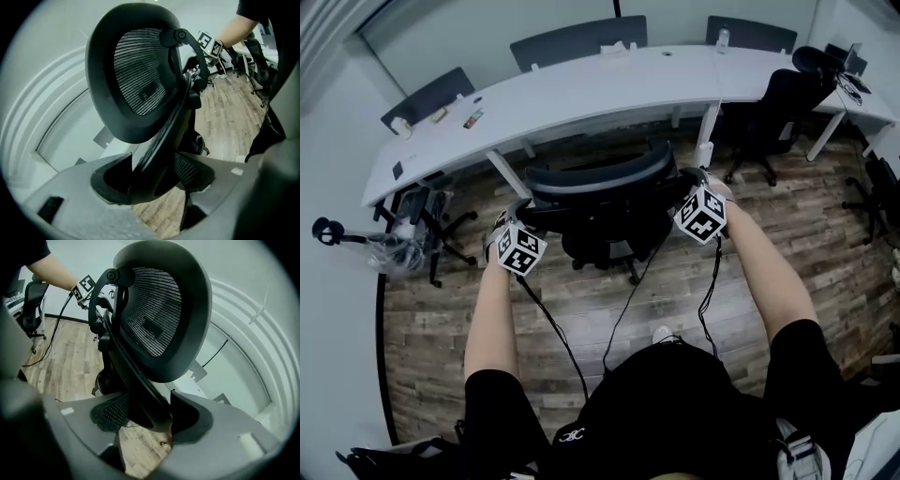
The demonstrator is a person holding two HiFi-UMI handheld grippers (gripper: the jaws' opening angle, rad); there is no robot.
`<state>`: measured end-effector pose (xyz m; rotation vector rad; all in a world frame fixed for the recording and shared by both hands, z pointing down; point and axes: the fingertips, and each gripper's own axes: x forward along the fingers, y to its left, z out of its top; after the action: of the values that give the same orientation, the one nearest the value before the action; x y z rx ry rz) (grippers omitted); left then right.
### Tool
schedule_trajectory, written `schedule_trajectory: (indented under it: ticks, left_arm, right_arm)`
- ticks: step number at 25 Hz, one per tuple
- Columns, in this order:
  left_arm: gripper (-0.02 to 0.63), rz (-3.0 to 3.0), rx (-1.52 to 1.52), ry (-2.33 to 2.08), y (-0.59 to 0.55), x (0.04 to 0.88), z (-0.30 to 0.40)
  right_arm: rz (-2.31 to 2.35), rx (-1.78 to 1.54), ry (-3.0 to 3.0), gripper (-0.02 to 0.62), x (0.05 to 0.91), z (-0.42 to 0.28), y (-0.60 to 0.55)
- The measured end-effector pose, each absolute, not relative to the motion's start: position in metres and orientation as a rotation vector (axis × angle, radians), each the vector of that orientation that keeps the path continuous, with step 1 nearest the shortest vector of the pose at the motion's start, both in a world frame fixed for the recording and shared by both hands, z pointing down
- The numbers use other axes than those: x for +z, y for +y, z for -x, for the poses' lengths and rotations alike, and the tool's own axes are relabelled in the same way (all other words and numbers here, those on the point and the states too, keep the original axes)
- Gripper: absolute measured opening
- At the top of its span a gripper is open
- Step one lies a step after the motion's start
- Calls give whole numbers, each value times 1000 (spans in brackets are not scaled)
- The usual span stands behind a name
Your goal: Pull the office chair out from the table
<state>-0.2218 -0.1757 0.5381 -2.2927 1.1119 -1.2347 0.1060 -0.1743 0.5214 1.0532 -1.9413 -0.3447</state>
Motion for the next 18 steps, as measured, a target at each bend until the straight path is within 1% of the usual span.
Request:
schedule_trajectory:
  ticks: [1, 2, 3, 4, 5, 6, 7, 8, 9, 10, 12, 13, 16, 18]
  left_arm:
    - [290, 2326, -1190, 1148, -173, 535, 220]
    - [327, 2366, -1129, 1197, -168, 530, 218]
    - [348, 2405, -1054, 1255, -162, 524, 216]
    - [342, 2438, -975, 1318, -154, 517, 216]
    - [334, 2468, -897, 1386, -144, 510, 217]
    - [316, 2499, -813, 1463, -133, 505, 220]
    - [276, 2533, -712, 1549, -121, 500, 222]
    - [193, 2566, -594, 1641, -110, 496, 223]
    - [84, 2599, -467, 1727, -98, 493, 222]
    - [5, 2636, -346, 1796, -87, 491, 219]
    - [3, 2717, -168, 1864, -68, 489, 206]
    - [5, 2745, -126, 1868, -60, 488, 197]
    - [5, 2760, -144, 1805, -40, 480, 166]
    - [5, 2750, -169, 1753, -30, 469, 148]
  right_arm:
    - [-1096, -363, -1946, 265, 520, -108, -172]
    - [-1161, -374, -1952, 281, 517, -112, -167]
    - [-1245, -371, -1963, 271, 512, -118, -160]
    - [-1341, -346, -1983, 239, 507, -124, -151]
    - [-1436, -296, -2013, 192, 501, -129, -140]
    - [-1521, -221, -2053, 135, 498, -132, -129]
    - [-1592, -133, -2100, 77, 497, -132, -117]
    - [-1651, -49, -2147, 8, 497, -130, -105]
    - [-1695, 22, -2194, 8, 497, -126, -94]
    - [-1727, 80, -2240, 8, 496, -120, -83]
    - [-1772, 178, -2327, 6, 492, -105, -65]
    - [-1788, 223, -2363, 6, 489, -97, -58]
    - [-1791, 307, -2431, 5, 478, -74, -42]
    - [-1771, 293, -2464, 5, 468, -61, -35]
